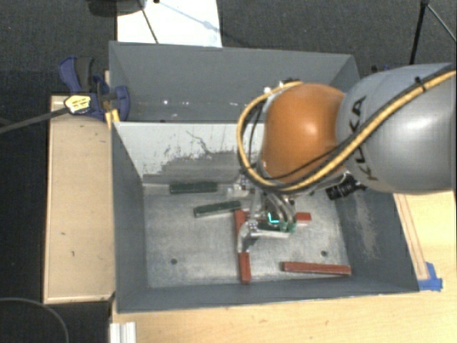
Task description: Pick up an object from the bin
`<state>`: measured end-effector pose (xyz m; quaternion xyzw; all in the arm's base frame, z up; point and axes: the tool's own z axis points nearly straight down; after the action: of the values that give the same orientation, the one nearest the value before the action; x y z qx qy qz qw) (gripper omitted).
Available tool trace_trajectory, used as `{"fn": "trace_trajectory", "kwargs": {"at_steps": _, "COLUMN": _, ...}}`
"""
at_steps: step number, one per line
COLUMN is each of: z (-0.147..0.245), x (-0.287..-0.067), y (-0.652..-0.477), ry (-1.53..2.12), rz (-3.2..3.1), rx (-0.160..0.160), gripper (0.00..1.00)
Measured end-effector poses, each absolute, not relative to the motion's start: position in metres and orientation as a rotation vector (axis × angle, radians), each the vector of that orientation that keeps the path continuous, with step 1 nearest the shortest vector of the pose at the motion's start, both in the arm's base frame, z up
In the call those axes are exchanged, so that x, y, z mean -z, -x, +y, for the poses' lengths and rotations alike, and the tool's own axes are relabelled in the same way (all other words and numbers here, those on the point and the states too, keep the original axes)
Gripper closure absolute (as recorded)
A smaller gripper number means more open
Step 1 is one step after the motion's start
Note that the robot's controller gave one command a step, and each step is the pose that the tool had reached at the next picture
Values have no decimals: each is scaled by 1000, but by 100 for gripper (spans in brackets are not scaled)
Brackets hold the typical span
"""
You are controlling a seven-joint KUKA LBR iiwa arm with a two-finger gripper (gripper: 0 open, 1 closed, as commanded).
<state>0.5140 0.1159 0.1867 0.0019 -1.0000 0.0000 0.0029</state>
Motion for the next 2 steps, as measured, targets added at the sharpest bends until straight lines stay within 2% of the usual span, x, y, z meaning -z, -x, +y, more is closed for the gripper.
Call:
{"fn": "trace_trajectory", "kwargs": {"at_steps": 1, "z": 115, "x": -191, "y": -516, "ry": -1, "rz": -3144, "rx": 2, "gripper": 0}}
{"fn": "trace_trajectory", "kwargs": {"at_steps": 2, "z": 79, "x": -143, "y": -509, "ry": -4, "rz": -3151, "rx": 5, "gripper": 0}}
